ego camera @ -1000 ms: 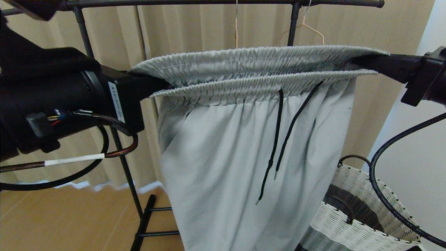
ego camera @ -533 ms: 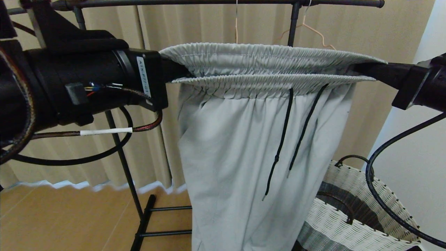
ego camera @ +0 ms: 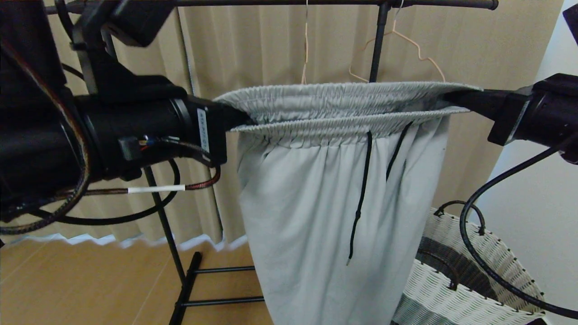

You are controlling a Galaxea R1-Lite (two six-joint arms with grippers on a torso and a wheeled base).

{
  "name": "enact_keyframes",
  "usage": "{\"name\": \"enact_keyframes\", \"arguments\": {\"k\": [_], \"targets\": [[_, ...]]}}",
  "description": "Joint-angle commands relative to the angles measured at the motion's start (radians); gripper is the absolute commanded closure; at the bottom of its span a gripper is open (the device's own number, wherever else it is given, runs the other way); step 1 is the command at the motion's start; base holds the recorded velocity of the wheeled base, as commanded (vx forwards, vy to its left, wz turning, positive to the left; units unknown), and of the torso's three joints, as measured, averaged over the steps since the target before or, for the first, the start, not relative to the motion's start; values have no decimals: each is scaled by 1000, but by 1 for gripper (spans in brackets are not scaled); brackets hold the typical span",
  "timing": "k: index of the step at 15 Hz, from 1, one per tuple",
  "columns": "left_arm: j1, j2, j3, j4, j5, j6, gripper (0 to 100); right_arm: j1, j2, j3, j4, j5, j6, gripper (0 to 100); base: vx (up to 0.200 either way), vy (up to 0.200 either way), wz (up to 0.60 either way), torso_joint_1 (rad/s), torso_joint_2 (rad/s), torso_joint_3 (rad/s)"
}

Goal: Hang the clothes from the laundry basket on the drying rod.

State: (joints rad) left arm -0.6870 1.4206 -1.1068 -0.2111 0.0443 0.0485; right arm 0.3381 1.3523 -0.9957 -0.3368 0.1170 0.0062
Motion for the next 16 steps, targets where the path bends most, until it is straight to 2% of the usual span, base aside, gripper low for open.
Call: {"name": "enact_keyframes", "arguments": {"k": [1,4,7,9,12,13,16], "targets": [[0,-34,41,-5,2,1,100,-1,-4,11,-1,0,0,100,0,0,0,0,0,0],[0,-28,28,-5,29,1,100,-7,-67,26,15,4,-2,100,0,0,0,0,0,0],[1,37,-67,-5,82,1,100,-4,-113,26,32,7,-2,100,0,0,0,0,0,0],[3,101,-157,-5,94,-1,100,19,-173,20,116,16,-15,100,0,0,0,0,0,0],[29,158,-212,-5,94,-2,100,71,-245,31,183,87,-18,100,0,0,0,0,0,0],[30,181,-234,-5,94,-6,100,94,-285,55,236,135,-20,100,0,0,0,0,0,0],[30,185,-240,-4,94,-6,100,96,-292,74,237,159,-20,100,0,0,0,0,0,0]]}}
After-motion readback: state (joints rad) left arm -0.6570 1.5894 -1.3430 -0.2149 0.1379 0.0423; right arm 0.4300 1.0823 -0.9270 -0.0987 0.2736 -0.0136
